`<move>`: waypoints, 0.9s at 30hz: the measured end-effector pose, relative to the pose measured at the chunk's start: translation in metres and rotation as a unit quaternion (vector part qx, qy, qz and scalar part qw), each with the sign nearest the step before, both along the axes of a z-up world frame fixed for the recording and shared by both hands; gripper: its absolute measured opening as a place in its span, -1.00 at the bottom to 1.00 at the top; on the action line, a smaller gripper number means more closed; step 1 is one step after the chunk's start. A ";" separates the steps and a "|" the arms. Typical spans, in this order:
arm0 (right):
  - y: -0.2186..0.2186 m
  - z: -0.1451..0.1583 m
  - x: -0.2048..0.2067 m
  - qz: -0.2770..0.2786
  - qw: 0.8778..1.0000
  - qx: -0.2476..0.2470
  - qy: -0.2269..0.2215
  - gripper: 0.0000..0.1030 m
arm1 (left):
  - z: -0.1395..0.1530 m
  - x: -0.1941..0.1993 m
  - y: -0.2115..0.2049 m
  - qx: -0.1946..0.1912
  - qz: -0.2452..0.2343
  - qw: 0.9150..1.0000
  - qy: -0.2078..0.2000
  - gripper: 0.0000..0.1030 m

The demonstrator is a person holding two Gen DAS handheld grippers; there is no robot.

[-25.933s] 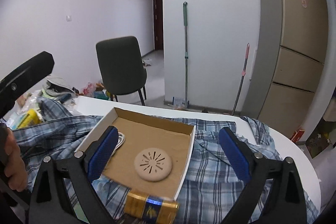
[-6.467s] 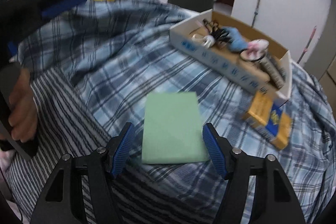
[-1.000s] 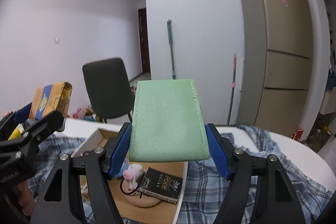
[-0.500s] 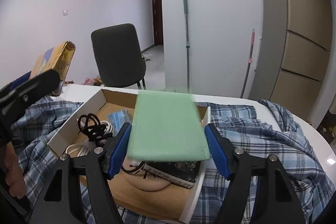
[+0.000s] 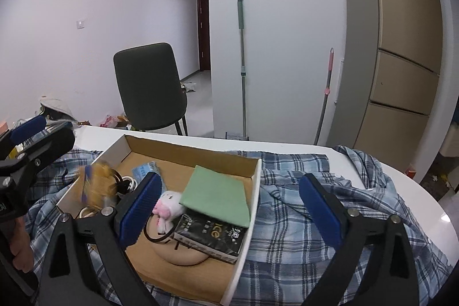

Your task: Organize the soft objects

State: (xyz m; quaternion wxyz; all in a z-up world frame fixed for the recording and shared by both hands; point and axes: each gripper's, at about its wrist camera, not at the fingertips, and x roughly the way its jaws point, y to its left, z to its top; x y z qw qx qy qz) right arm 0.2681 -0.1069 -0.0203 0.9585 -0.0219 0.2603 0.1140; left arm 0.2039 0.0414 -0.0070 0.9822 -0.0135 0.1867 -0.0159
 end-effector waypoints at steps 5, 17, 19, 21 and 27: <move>-0.002 0.003 0.002 -0.001 1.000 0.008 0.005 0.87 | 0.002 -0.001 -0.003 0.006 -0.003 1.000 0.002 1.00; -0.005 0.052 -0.040 0.009 0.999 0.009 -0.049 0.92 | 0.054 -0.037 -0.015 0.011 -0.008 0.999 -0.051 1.00; -0.008 0.064 -0.054 0.011 0.998 0.012 -0.067 0.99 | 0.065 -0.051 -0.019 0.024 -0.003 0.997 -0.075 1.00; -0.011 0.076 -0.070 0.011 0.996 0.013 -0.087 0.99 | 0.072 -0.064 -0.021 0.032 -0.001 0.995 -0.090 1.00; -0.016 0.098 -0.111 0.028 0.993 0.012 -0.113 0.99 | 0.092 -0.108 -0.023 0.018 -0.024 0.994 -0.106 1.00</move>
